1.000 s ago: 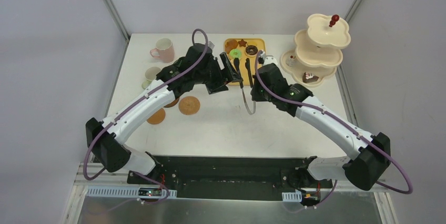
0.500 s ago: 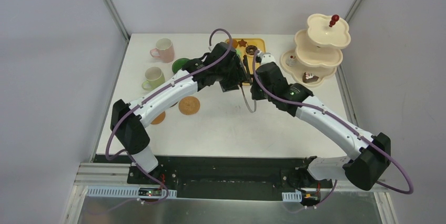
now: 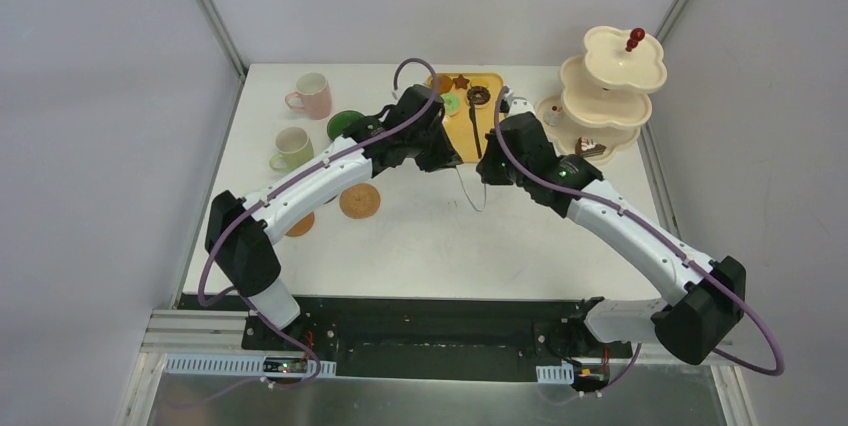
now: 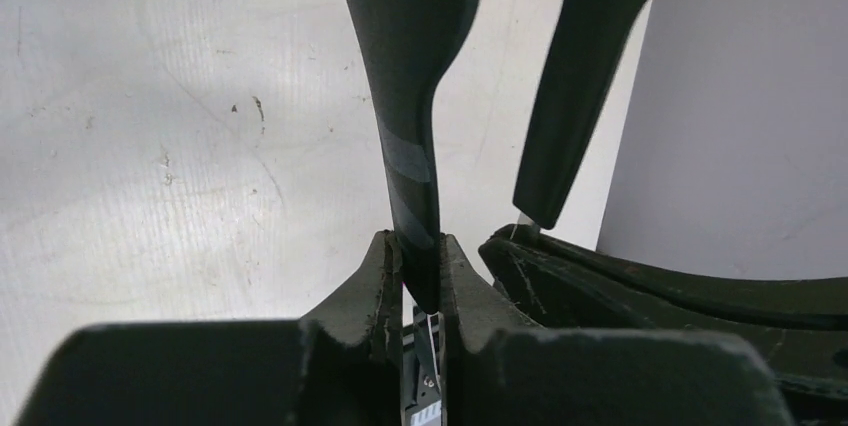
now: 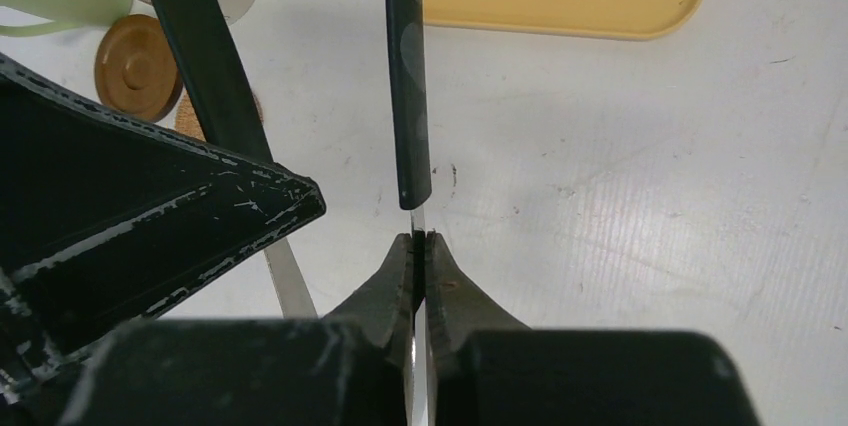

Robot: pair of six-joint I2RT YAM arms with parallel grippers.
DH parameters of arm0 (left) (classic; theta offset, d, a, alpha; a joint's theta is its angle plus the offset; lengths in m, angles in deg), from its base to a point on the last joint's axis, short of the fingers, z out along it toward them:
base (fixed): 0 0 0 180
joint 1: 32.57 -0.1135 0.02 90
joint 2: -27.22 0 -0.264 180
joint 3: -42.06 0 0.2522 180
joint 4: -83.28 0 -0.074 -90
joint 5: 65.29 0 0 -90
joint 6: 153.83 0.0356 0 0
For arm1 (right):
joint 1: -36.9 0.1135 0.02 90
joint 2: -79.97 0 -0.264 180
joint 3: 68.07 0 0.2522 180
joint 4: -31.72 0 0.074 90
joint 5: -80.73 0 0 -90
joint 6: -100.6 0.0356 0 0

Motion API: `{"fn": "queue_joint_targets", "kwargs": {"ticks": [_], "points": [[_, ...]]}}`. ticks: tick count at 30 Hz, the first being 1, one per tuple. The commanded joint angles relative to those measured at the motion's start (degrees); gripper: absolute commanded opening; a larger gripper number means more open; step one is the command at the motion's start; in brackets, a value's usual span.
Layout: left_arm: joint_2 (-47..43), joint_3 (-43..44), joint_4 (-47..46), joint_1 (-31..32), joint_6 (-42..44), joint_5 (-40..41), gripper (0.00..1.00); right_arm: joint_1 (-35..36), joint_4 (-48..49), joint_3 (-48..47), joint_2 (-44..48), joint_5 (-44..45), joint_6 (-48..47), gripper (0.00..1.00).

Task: Serve the afternoon tea
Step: Pick up the clamp from the desert table.

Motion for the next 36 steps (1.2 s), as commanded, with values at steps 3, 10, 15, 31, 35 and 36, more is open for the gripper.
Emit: {"fn": "queue_joint_targets", "kwargs": {"ticks": [3, 10, 15, 31, 35, 36], "points": [[-7.22, -5.95, -5.51, -2.44, -0.02, -1.84, 0.00, -5.16, 1.81, -2.06, 2.92, -5.09, 8.08, 0.00], [-9.31, -8.47, -5.94, -4.23, -3.05, -2.58, 0.00, -13.66, 4.32, 3.90, 6.05, -7.87, 20.53, 0.00], [-9.59, -9.60, -6.19, -5.32, -4.78, -3.16, 0.00, -15.60, 7.17, 6.09, 8.46, -8.73, 24.01, 0.00], [-4.87, -5.21, -4.20, -6.08, 0.08, -8.91, 0.00, -15.27, 3.90, 1.72, 4.10, -26.96, 10.78, 0.67], [-5.31, -4.93, -1.08, -6.16, 1.99, -7.71, 0.00, -16.70, -1.93, -3.22, 5.11, -25.28, 4.68, 0.80], [-5.55, -4.74, -0.46, -6.24, 2.61, -7.21, 0.00, -17.10, -3.42, -4.46, 5.48, -24.05, 3.19, 0.83]]}}
